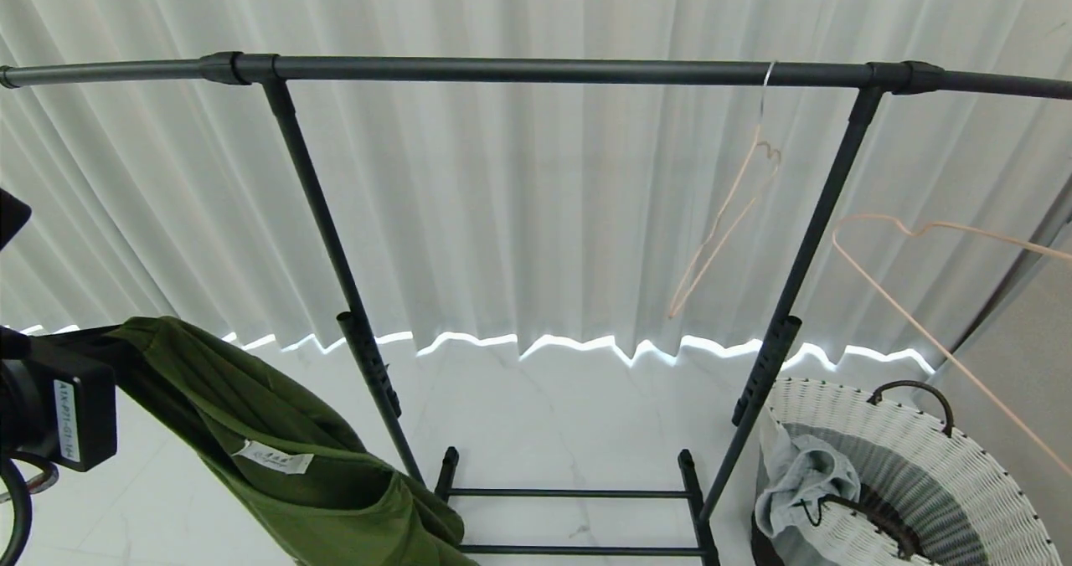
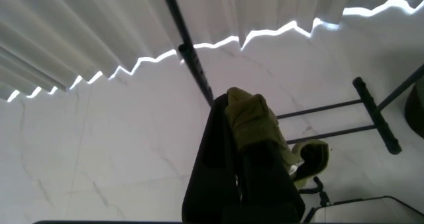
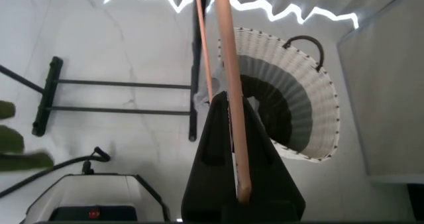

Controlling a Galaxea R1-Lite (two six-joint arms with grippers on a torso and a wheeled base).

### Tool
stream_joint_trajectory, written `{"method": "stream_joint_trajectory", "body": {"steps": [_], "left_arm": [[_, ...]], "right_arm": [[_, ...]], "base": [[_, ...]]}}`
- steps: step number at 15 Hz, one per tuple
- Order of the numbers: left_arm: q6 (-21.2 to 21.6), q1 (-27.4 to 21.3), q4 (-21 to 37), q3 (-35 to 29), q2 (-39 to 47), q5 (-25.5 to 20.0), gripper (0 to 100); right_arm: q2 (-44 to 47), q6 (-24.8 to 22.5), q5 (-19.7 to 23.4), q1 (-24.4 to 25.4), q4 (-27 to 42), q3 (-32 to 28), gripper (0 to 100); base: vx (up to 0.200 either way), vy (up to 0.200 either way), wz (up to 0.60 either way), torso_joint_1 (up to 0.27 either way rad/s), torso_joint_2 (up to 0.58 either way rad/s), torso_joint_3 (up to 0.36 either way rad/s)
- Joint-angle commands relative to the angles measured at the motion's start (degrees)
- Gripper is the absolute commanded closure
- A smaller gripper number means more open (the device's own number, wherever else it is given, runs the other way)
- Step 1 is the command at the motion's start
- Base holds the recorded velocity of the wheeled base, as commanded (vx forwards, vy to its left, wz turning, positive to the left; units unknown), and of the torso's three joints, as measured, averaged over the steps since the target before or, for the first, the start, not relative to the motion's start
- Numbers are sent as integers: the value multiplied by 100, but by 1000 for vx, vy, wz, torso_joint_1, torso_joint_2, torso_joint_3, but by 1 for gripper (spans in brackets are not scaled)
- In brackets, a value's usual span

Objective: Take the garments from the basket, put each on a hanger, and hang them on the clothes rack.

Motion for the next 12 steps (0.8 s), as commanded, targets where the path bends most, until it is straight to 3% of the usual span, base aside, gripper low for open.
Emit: {"method": "stream_joint_trajectory", "body": {"steps": [1, 4, 7, 9, 12], "left_arm": [[2, 8, 1, 1, 11, 1, 100], [-7, -1, 1, 1, 20, 1, 100], [11, -1, 1, 10, 11, -8, 100], [178, -1, 1, 71, 2, -8, 100], [195, -1, 1, 159, -33, -8, 100]], "right_arm": [[-17, 0, 7, 7, -1, 2, 100], [-35, 0, 16, 7, -28, 2, 100], [-88, -27, 25, 34, -54, -51, 100], [-299, -466, 104, 34, -36, -130, 100], [-457, -633, 262, 34, -45, -227, 100]], "base": [[0, 200, 0, 7, 2, -2], [0, 200, 0, 1, 2, 1], [0, 0, 0, 0, 0, 0], [0, 0, 0, 0, 0, 0], [0, 0, 0, 0, 0, 0]]}}
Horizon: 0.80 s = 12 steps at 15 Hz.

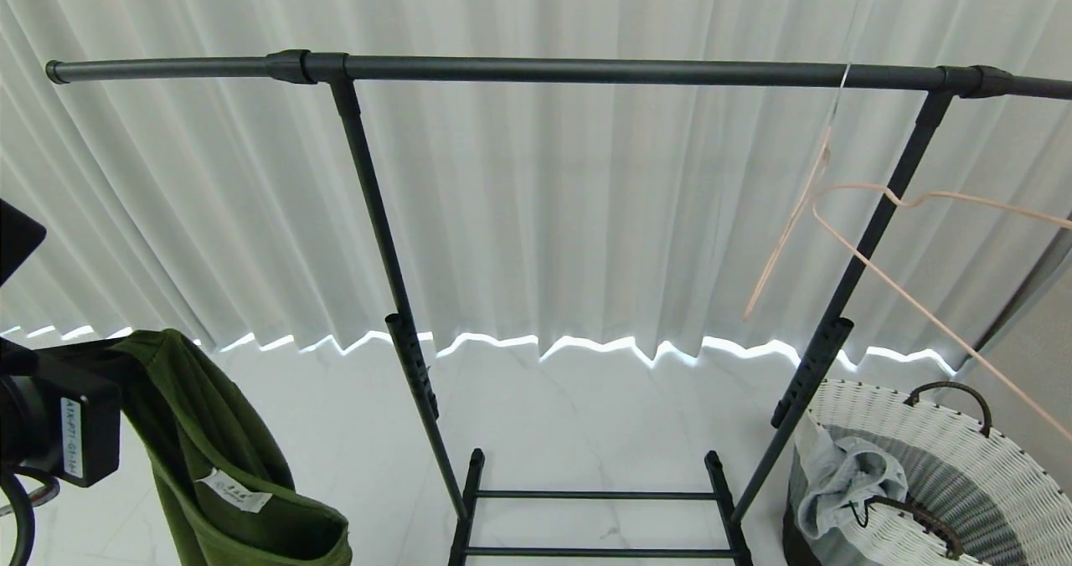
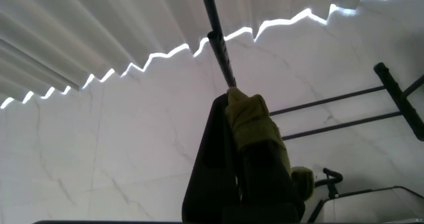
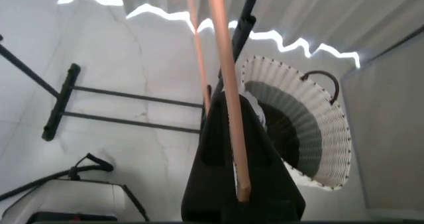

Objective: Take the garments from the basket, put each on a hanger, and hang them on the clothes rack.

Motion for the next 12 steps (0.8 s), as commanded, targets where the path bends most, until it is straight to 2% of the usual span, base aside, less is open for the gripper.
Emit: {"method": "stream_joint_trajectory", "body": {"steps": [1, 8, 11, 12], "left_arm": [[3, -1, 0, 19, -2, 1, 100], [100, -1, 0, 19, 16, 1, 100], [117, -1, 0, 19, 33, 1, 100], [117, -1, 0, 10, 51, 10, 100]], "right_arm": [[-137, -5, 86, 3, -13, -65, 100], [-287, -120, 807, 47, -13, -241, 100], [-216, -208, 1273, 126, -21, -241, 100], [-102, -225, 1492, 320, -21, -232, 100]], "base": [[0, 0, 0, 0, 0, 0], [0, 0, 0, 0, 0, 0], [0, 0, 0, 0, 0, 0], [0, 0, 0, 0, 0, 0]]}}
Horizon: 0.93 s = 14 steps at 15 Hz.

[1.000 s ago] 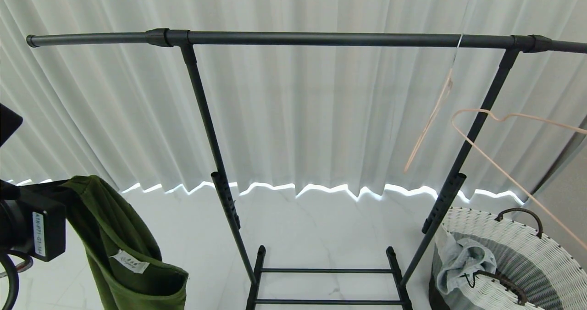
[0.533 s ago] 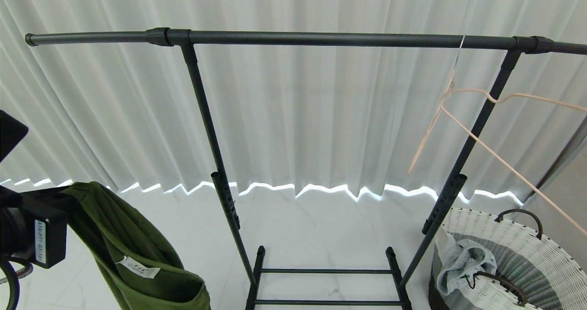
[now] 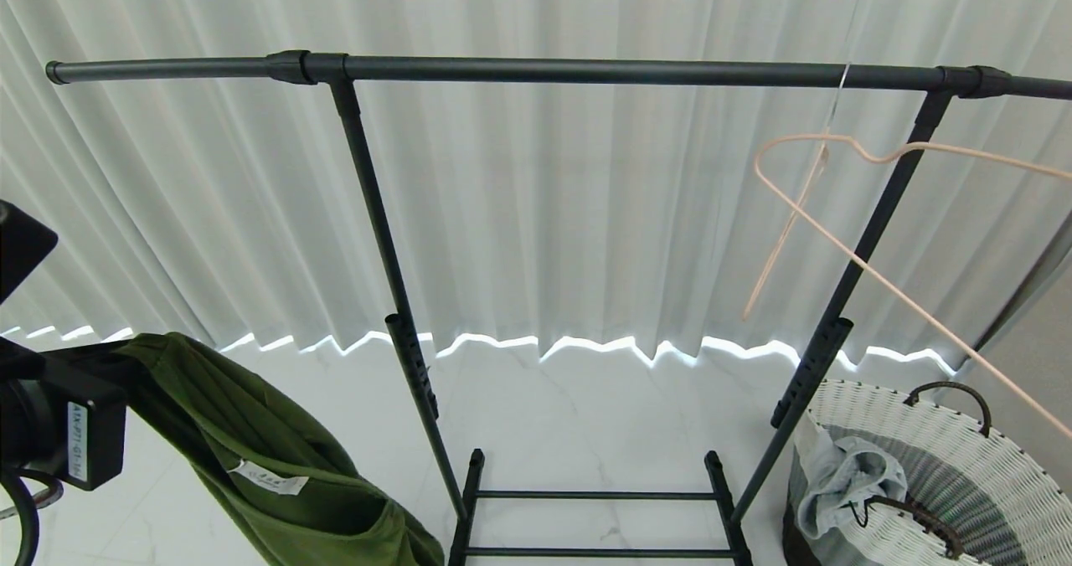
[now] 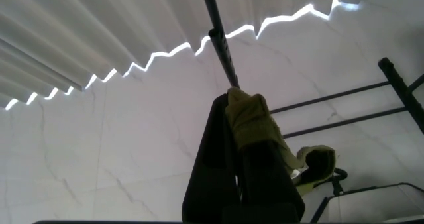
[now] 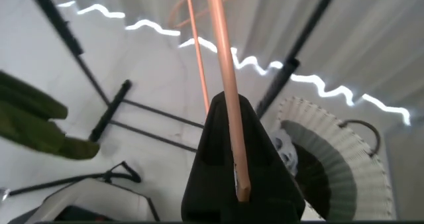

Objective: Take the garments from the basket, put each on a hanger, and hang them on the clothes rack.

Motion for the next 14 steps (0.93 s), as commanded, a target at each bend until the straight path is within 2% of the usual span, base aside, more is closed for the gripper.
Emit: {"method": "stream_joint_trajectory", "body": {"steps": [1, 5, 6, 9, 10, 12, 14], "left_arm": [[4, -1, 1, -9, 49, 15, 100], [-5, -1, 1, -80, 242, 24, 100], [-23, -1, 1, -88, 357, 32, 100], [-84, -1, -25, -106, 708, 76, 100], [-146, -1, -87, -106, 831, 103, 100], [-559, -150, -166, -132, 1139, 199, 100], [-1165, -440, -166, -203, 1438, 621, 100]], "right_arm": [[265, -13, 192, 390, -3, 29, 100], [977, 163, 210, 1620, -610, 425, 100], [1205, 207, 210, 2025, -935, 794, 100], [1575, 268, 210, 2684, -1585, 1444, 100], [1654, 453, 210, 2912, -1770, 1506, 100], [1847, 919, 210, 3519, -2069, 1497, 100], [2032, 1050, 201, 3958, -2236, 1567, 100]], "base": [[0, 0, 0, 0, 0, 0], [0, 0, 0, 0, 0, 0], [0, 0, 0, 0, 0, 0], [0, 0, 0, 0, 0, 0], [0, 0, 0, 0, 0, 0], [0, 0, 0, 0, 0, 0], [0, 0, 0, 0, 0, 0]]}}
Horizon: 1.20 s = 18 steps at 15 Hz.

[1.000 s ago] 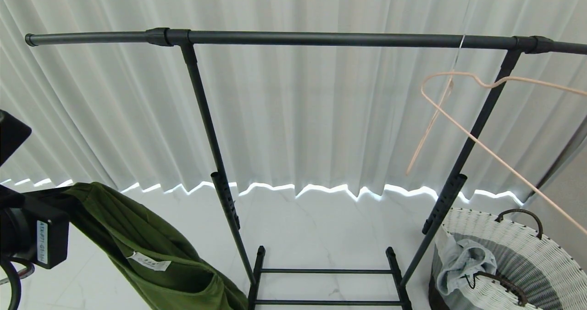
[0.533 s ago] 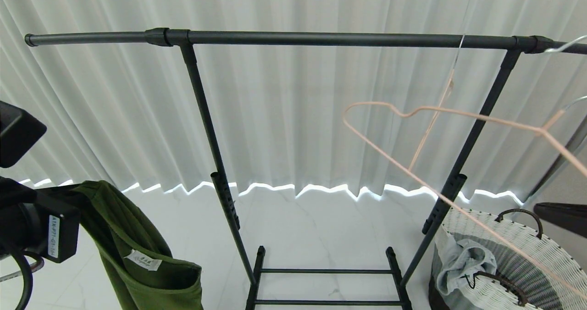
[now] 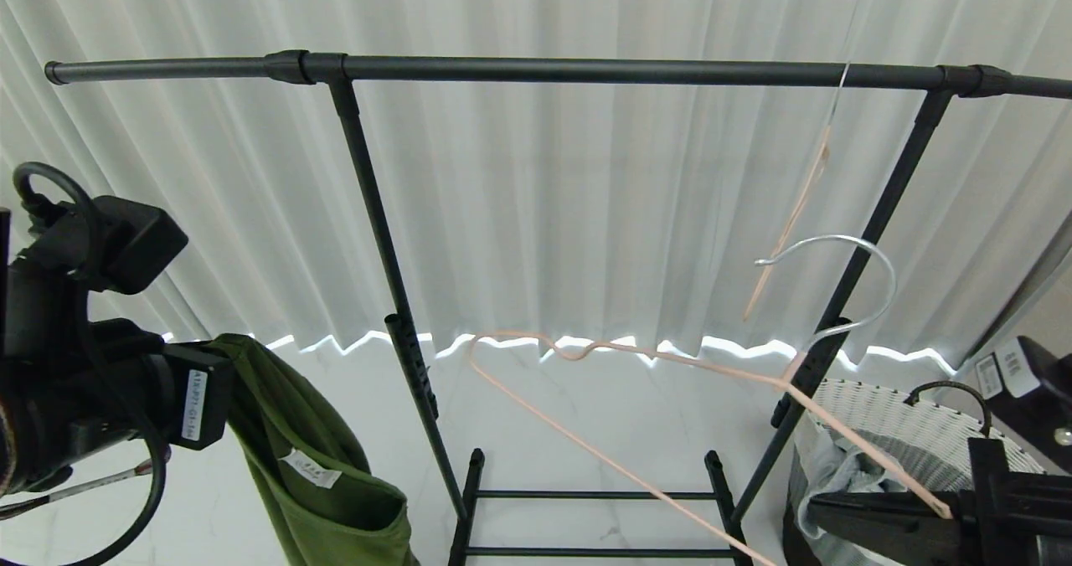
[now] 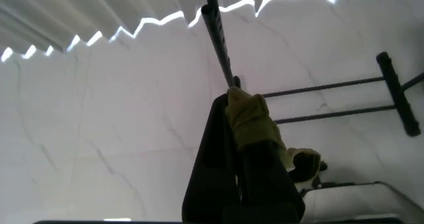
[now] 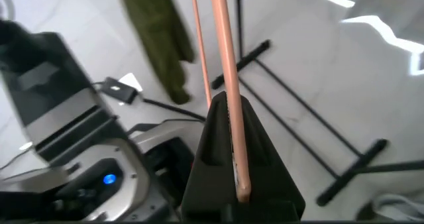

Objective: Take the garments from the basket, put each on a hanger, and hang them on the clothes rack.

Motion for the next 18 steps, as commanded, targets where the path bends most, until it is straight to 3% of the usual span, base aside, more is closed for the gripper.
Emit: {"method": "stream_joint_trajectory", "body": {"steps": [1, 4, 10, 12, 18], "left_arm": [[-766, -393, 3, -182, 573, 385, 100], [-1583, -841, 3, -525, 1127, 965, 100], [-1636, -938, 3, -736, 1232, 1018, 100], [-1671, -938, 3, -709, 1250, 1009, 100], [-1724, -753, 12, -780, 1408, 1036, 100]], "right_arm": [[395, 85, -9, 547, -127, 97, 100], [826, 181, -18, 723, -760, 79, 100], [1766, 252, -97, 846, -1428, 53, 100], [2109, 348, -238, 872, -1955, 35, 100], [2197, 375, -246, 1180, -2017, -193, 100]], "base": [[0, 0, 0, 0, 0, 0], [0, 0, 0, 0, 0, 0], [0, 0, 0, 0, 0, 0], [0, 0, 0, 0, 0, 0], [0, 0, 0, 0, 0, 0]]}}
